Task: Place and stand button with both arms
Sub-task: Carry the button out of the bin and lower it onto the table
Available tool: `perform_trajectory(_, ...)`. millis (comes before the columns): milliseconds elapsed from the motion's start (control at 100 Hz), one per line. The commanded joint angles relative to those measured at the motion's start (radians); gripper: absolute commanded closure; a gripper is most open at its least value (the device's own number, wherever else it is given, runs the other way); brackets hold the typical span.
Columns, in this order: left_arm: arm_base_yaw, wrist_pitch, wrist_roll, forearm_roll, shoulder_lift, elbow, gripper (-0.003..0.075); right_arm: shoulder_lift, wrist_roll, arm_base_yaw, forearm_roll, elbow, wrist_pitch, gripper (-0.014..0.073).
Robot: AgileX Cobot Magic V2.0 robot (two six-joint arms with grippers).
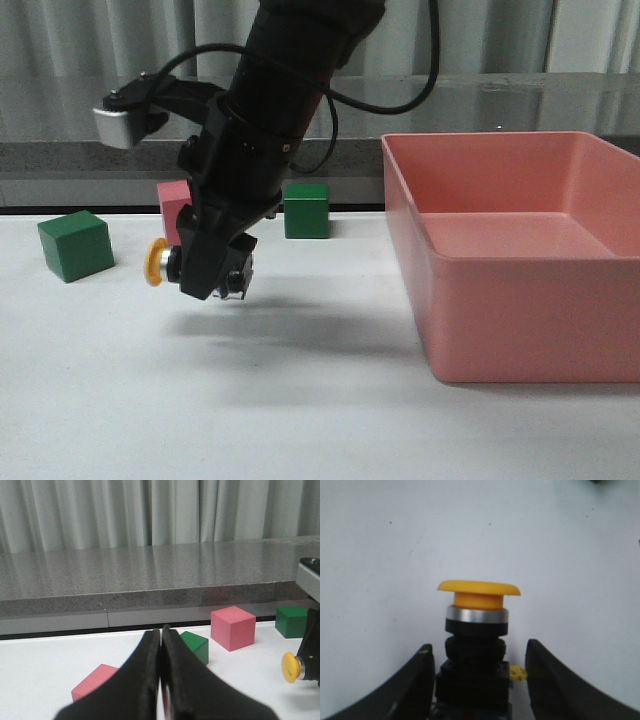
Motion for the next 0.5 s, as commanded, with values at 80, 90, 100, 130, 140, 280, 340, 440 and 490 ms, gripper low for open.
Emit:
perform_trajectory(80, 0.000, -0.079, -0.005, 0.002, -0.030, 0.046, 0.0740, -0.042, -0.043, 0.000, 0.022, -0.036, -0.027, 0.0251)
perform_trajectory(90, 0.000, -0.079, -0.005, 0.002, -0.030, 0.046, 0.0740, -0.041, -0.043, 0.000, 0.022, -0.036, -0.027, 0.0223)
perform_trajectory(100, 0.000, -0.079, -0.005, 0.002, -0.030, 0.046, 0.0740, -0.040, -0.043, 0.000, 0.022, -0.036, -0.027, 0.0209)
perform_trajectory(130, 0.000, -0.079, -0.005, 0.002, -0.030, 0.046, 0.0740, -0.038, -0.043, 0.000, 0.022, -0.036, -0.027, 0.0158)
perform_trajectory(140, 0.000, -0.079, -0.005, 0.002, -0.030, 0.046, 0.0740, -0.039, -0.043, 0.000, 0.022, -0.036, -0.027, 0.0134)
perform_trajectory(280, 0.000, -0.079, -0.005, 0.002, -0.030, 0.046, 0.0740, -0.040, -0.043, 0.000, 0.022, -0.036, -0.027, 0.0019)
perform_trajectory(340, 0.000, -0.079, -0.005, 0.002, -0.030, 0.046, 0.0740, -0.042, -0.043, 0.000, 0.022, -0.037, -0.021, 0.0019)
perform_trajectory(440, 0.000, -0.079, -0.005, 0.002, -0.030, 0.046, 0.0740, -0.064, -0.017, -0.003, 0.022, -0.037, 0.000, 0.0049)
perform_trajectory(490, 0.000, -0.079, -0.005, 0.002, -0.030, 0.046, 0.0740, -0.087, 0.023, -0.006, 0.022, -0.037, 0.005, 0.0106)
